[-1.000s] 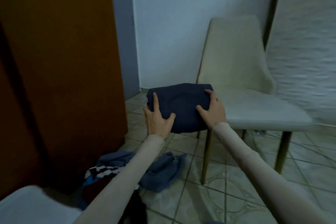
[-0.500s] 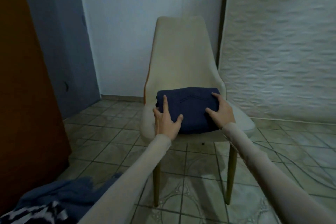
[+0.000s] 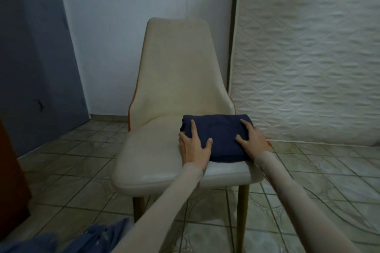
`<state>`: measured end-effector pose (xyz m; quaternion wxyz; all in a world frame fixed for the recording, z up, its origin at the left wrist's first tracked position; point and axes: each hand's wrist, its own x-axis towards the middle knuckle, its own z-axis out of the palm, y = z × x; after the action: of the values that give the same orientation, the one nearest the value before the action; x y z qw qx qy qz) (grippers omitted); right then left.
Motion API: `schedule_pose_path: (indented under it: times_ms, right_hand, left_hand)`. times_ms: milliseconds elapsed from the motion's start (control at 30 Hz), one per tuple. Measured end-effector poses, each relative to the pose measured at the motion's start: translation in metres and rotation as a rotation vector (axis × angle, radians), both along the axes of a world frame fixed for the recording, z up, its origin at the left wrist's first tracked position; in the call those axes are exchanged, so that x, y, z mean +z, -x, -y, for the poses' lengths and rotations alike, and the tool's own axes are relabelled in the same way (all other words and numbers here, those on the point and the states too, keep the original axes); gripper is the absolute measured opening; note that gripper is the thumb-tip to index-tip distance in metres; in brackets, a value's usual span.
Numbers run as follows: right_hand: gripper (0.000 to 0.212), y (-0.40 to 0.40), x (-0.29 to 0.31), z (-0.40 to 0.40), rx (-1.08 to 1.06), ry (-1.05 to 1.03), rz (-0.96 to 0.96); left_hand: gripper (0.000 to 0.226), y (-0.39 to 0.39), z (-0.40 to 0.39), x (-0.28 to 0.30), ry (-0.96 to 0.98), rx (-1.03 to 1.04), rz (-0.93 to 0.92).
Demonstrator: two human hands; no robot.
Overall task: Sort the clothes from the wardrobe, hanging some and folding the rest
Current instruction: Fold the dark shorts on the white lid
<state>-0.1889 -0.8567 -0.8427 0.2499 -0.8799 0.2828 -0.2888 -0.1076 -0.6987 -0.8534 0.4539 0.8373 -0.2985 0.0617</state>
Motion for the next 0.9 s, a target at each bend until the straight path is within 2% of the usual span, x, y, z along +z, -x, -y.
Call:
schedule_pose_path:
  times_ms: [333,467,633,800,900]
  right_hand:
    - [0.054,-0.001,-0.008,0.008,-0.066,0.071,-0.138]
    - [0.048,0.002,-0.005,-0.005,-0.146,0.146,-0.205]
    - [0.047,0.01,-0.004,-0.027,-0.234,0.278,-0.296]
    - [0.042,0.009,0.002,-0.057,-0.158,0.366,-0.238]
    - [0.039,-0.001,0.014,-0.082,-0.037,0.369,-0.175]
  left_hand:
    - [0.07,0.008,0.013,-0.005,-0.172,0.131,0.073]
    - [0.066,0.014,0.01,-0.003,-0.338,0.203,0.12]
    - [0.063,0.024,-0.008,0.001,-0.484,0.148,0.137]
    - [0.057,0.022,-0.048,0.008,-0.507,0.088,0.222]
    - [0.055,0.011,-0.087,0.011,-0.495,0.108,0.24]
